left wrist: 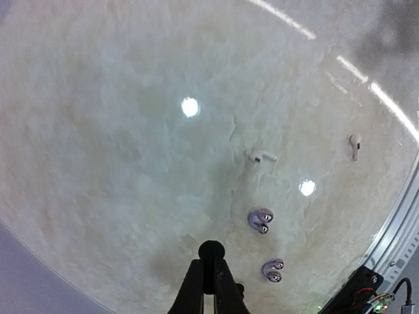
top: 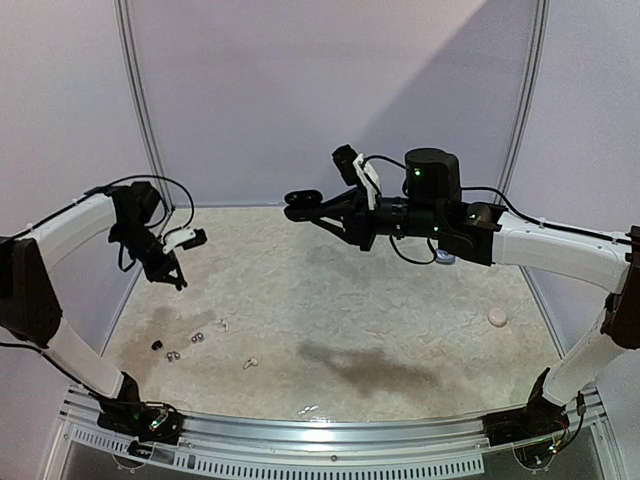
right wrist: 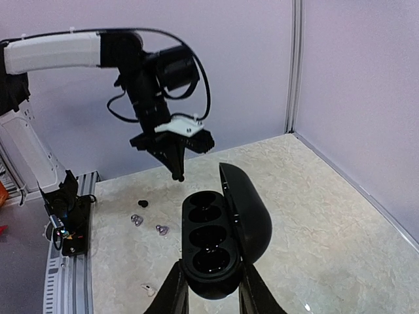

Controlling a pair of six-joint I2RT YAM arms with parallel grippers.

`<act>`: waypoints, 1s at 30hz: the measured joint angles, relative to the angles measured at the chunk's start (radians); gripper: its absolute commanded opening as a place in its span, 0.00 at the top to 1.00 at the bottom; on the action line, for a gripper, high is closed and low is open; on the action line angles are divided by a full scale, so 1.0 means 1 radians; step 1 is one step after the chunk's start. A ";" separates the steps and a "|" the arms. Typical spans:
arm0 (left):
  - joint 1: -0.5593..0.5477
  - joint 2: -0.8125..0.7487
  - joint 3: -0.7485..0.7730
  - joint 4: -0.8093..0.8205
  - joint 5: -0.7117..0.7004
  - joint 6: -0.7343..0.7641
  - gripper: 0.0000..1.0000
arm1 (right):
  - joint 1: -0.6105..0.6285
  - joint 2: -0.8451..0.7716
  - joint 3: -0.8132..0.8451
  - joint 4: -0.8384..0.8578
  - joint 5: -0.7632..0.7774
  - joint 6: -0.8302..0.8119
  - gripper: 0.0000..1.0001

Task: Insert the wireless bluetooth earbuds into the charging case
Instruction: Insert the right earbud into the right side groove of the charging case.

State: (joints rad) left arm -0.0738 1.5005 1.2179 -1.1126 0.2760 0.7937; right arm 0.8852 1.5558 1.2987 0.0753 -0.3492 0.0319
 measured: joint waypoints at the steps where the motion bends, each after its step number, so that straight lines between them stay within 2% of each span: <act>1: -0.032 -0.014 0.059 -0.025 0.009 0.020 1.00 | 0.002 0.000 0.000 0.000 -0.007 -0.013 1.00; 8: -0.200 -0.034 0.545 -0.156 0.097 0.109 1.00 | 0.023 0.000 0.000 0.014 -0.069 -0.117 1.00; 10: -0.246 -0.043 0.634 -0.159 0.109 0.112 1.00 | 0.029 0.000 0.001 0.023 -0.087 -0.150 1.00; 16: -0.463 -0.065 0.745 -0.192 0.128 0.091 1.00 | 0.047 0.027 0.021 0.093 -0.157 -0.225 1.00; 23: -0.637 -0.040 0.829 -0.209 0.109 0.054 1.00 | 0.059 0.097 0.076 0.140 -0.202 -0.257 1.00; 30: -0.686 -0.024 0.848 -0.210 0.092 0.048 1.00 | 0.063 0.101 0.083 0.154 -0.211 -0.262 1.00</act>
State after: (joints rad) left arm -0.7593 1.4765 2.0655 -1.3224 0.3683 0.8421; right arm 0.9485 1.6573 1.3819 0.2291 -0.5602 -0.2298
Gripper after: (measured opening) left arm 0.045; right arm 0.240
